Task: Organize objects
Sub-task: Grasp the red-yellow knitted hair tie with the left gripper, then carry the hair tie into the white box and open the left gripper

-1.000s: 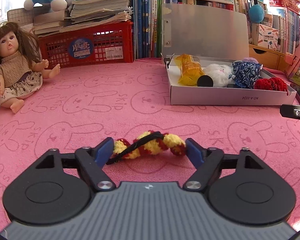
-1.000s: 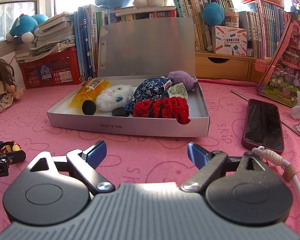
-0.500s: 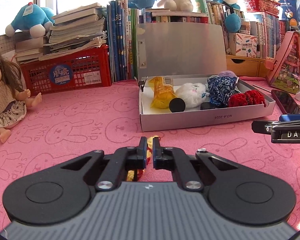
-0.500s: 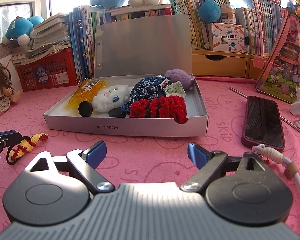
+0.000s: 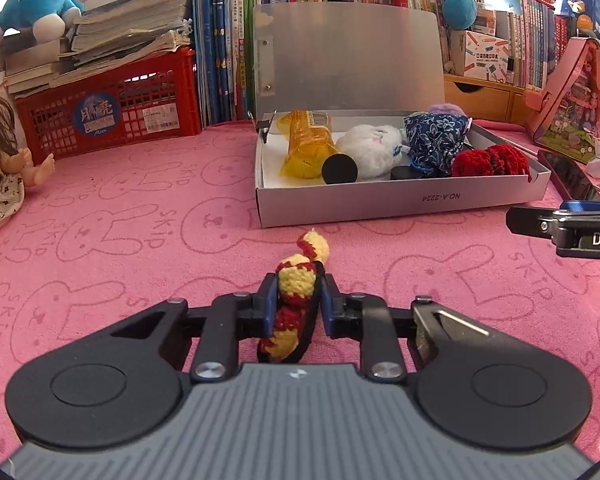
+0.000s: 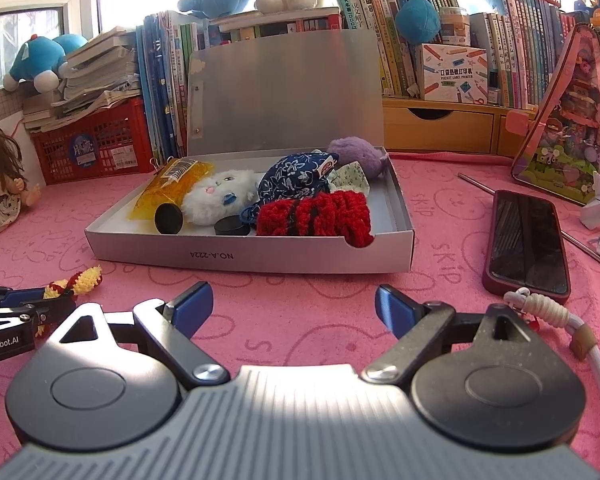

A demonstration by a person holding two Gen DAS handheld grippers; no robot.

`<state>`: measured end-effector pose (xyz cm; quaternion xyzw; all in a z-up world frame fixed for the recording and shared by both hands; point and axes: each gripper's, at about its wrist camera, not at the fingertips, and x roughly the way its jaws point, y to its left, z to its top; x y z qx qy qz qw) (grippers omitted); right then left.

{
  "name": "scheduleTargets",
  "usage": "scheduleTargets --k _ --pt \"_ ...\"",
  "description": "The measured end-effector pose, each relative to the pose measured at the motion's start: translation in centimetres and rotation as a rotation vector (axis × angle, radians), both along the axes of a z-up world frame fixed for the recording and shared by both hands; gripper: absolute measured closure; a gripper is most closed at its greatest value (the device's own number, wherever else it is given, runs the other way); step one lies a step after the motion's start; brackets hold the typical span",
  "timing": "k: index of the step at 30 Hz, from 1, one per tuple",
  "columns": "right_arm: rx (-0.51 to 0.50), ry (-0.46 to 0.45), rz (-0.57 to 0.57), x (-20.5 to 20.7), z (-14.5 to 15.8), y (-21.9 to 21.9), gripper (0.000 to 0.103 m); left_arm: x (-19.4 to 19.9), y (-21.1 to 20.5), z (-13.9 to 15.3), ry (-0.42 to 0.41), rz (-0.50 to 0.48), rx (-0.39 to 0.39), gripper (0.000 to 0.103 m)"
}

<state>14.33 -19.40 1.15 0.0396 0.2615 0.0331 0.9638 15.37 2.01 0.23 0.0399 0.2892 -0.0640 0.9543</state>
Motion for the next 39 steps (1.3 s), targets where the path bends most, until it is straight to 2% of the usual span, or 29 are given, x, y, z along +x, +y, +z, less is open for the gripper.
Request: scheduleTargets --k 3,6,10,13,17,22,26,32,34,38,39 --pt "0.002 -0.001 0.006 0.3 0.1 0.1 0.01 0.1 -1.0 1.1 -0.042 -0.025 0.009 0.077" --pt "-0.004 -0.014 0.002 0.7 0.4 0.2 0.01 1.0 -1.6 2.5 -0.062 -0.036 -0.022 0.077" --pt "0.01 -0.021 -0.01 1.3 0.9 0.1 0.01 3.0 -2.4 3.8 -0.068 -0.049 -0.055 0.077" --pt "0.006 -0.023 -0.013 1.8 1.1 0.0 0.01 5.2 -2.9 4.1 -0.038 -0.04 -0.083 0.077" --pt "-0.014 -0.029 -0.02 2.7 1.5 0.1 0.01 8.1 -3.3 4.1 0.0 -0.017 -0.111 0.077" --pt "-0.012 -0.025 -0.025 3.7 1.8 0.1 0.01 10.6 -4.4 3.5 0.042 -0.023 -0.069 0.076" --pt "-0.01 -0.015 -0.025 4.2 1.6 0.2 0.01 11.7 -4.9 2.7 0.055 -0.011 -0.041 0.076" --pt "-0.029 -0.017 -0.023 4.2 1.4 0.5 0.01 12.7 -4.8 1.6 0.087 0.013 -0.051 0.076" --pt "-0.034 -0.018 -0.021 4.3 1.4 0.5 0.01 12.7 -4.8 1.4 0.088 0.022 -0.045 0.07" --pt "-0.035 -0.019 -0.022 4.3 1.4 0.5 0.01 12.5 -4.8 1.5 0.08 0.024 -0.05 0.039" --pt "-0.034 -0.019 -0.022 4.3 1.4 0.5 0.01 12.4 -4.8 1.5 0.076 0.021 -0.051 0.035"
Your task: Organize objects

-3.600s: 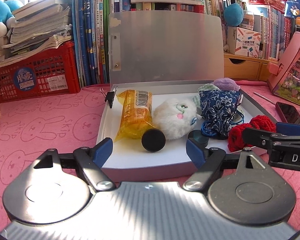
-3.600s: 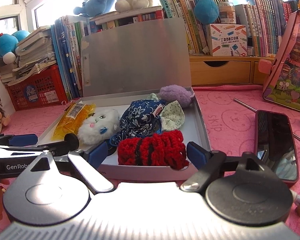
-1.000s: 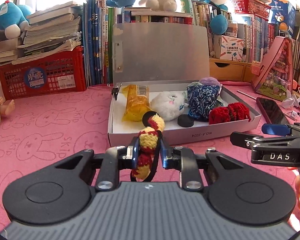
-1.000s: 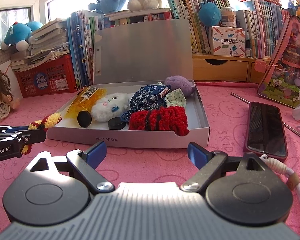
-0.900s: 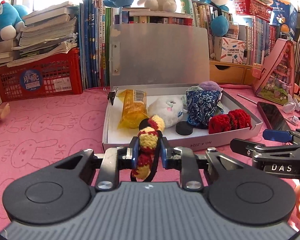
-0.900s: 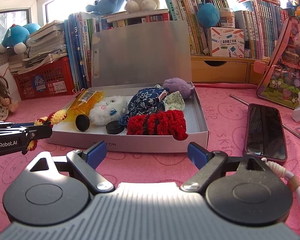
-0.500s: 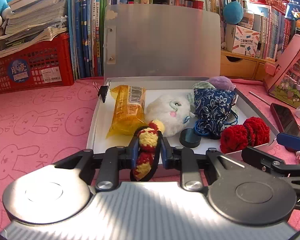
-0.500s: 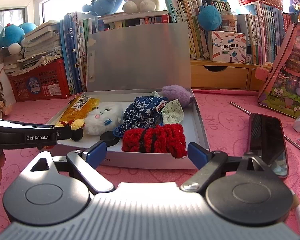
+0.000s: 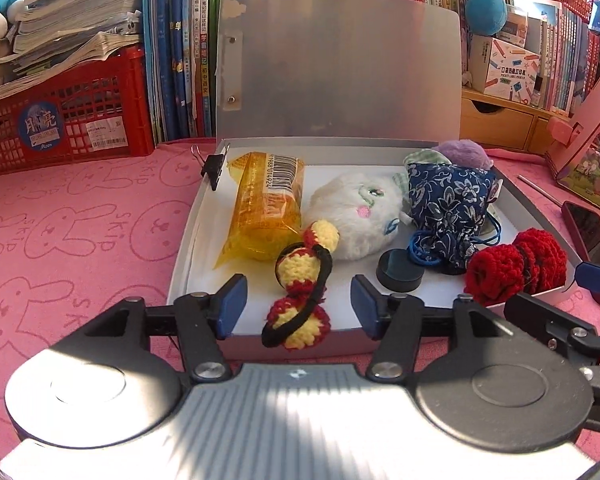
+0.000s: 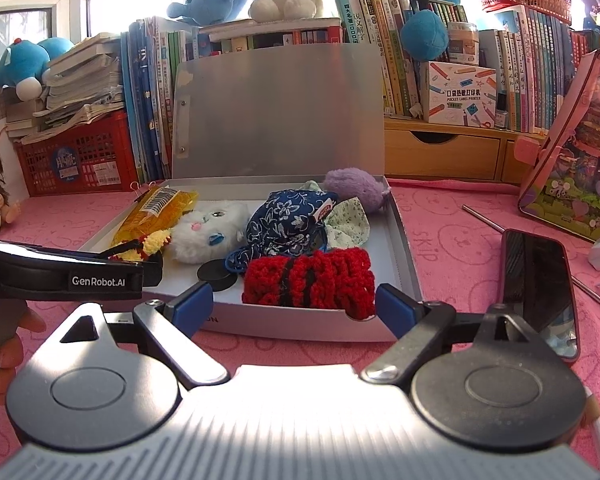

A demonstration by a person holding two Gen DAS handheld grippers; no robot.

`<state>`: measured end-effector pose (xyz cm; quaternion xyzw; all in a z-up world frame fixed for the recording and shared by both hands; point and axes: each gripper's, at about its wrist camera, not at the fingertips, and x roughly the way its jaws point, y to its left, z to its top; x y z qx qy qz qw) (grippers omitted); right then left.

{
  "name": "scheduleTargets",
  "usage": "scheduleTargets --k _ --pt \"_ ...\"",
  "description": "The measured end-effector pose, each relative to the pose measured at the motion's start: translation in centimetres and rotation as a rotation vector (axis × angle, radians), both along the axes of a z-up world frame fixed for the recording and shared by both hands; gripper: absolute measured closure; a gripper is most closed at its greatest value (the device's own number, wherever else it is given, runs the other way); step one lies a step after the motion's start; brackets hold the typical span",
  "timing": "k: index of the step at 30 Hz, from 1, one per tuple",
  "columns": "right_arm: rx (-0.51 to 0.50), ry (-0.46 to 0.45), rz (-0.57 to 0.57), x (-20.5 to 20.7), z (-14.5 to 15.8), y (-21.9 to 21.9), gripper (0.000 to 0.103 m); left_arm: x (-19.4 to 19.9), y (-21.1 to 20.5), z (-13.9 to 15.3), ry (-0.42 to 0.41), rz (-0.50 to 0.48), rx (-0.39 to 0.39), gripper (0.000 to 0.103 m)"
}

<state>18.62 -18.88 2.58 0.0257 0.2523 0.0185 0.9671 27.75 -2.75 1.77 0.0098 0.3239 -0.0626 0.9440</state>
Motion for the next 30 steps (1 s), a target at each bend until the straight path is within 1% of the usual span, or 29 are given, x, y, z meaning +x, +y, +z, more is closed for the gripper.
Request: scheduleTargets --k 7,9,11,13,14,18,22,27,30 --pt "0.01 0.0 -0.002 -0.2 0.1 0.0 0.01 -1.0 -0.1 0.4 -0.027 -0.004 0.003 0.02" --pt "0.02 -0.003 -0.004 -0.5 0.2 -0.1 0.01 -1.5 0.0 0.6 -0.033 -0.011 -0.013 0.015" --pt "0.028 -0.004 -0.008 -1.0 0.2 -0.1 0.01 -2.3 0.3 0.7 -0.046 -0.007 -0.031 0.014" --pt "0.031 -0.001 -0.016 -1.5 0.2 -0.2 0.01 -3.2 0.4 0.8 -0.063 -0.008 -0.026 0.006" --pt "0.033 0.001 -0.023 -1.8 0.1 -0.3 0.01 -3.6 0.4 0.9 -0.068 -0.006 -0.014 0.005" --pt "0.039 0.016 -0.034 -3.0 -0.3 -0.4 0.01 -5.2 0.5 0.6 -0.038 0.012 0.012 0.004" --pt "0.011 0.034 -0.031 -4.1 -0.8 0.0 0.01 -6.8 0.9 -0.4 -0.01 0.032 0.034 0.004" --pt "-0.004 0.047 -0.022 -5.2 -1.3 0.4 0.01 -9.4 1.3 -1.0 -0.077 0.047 0.052 0.004" --pt "-0.008 0.055 -0.024 -5.3 -1.5 0.5 0.01 -9.6 1.4 -1.1 -0.05 0.045 0.047 0.004"
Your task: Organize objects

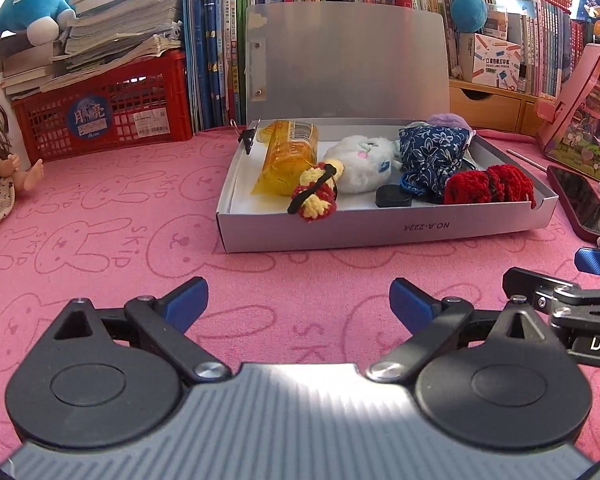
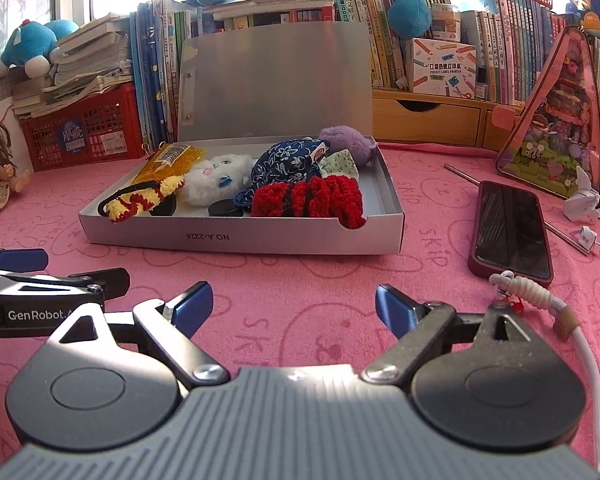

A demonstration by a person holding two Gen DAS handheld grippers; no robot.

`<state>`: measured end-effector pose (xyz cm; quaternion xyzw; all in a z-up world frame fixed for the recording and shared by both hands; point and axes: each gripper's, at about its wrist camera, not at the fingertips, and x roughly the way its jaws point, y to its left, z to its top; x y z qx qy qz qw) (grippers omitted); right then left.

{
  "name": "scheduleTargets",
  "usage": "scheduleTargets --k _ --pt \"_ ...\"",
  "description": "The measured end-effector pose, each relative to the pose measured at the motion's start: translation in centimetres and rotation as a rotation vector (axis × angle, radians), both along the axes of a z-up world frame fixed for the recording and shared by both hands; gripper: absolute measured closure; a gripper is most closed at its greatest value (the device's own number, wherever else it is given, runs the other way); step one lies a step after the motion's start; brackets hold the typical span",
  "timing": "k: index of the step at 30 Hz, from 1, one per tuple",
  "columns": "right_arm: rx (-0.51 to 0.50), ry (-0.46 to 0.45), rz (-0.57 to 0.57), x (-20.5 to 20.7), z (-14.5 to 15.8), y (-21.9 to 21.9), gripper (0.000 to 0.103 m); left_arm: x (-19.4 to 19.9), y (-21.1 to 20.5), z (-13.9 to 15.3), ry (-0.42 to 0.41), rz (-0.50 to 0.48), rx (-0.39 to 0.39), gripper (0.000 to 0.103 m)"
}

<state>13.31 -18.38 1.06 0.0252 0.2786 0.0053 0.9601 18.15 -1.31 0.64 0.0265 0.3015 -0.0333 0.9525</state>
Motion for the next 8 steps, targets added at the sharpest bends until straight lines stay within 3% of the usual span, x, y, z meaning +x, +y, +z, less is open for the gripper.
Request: scheduleTargets --k 8 --pt "0.003 0.004 -0.002 -0.14 -0.09 0.11 0.01 0.13 0.39 -0.35 0.026 0.02 0.0 0.004"
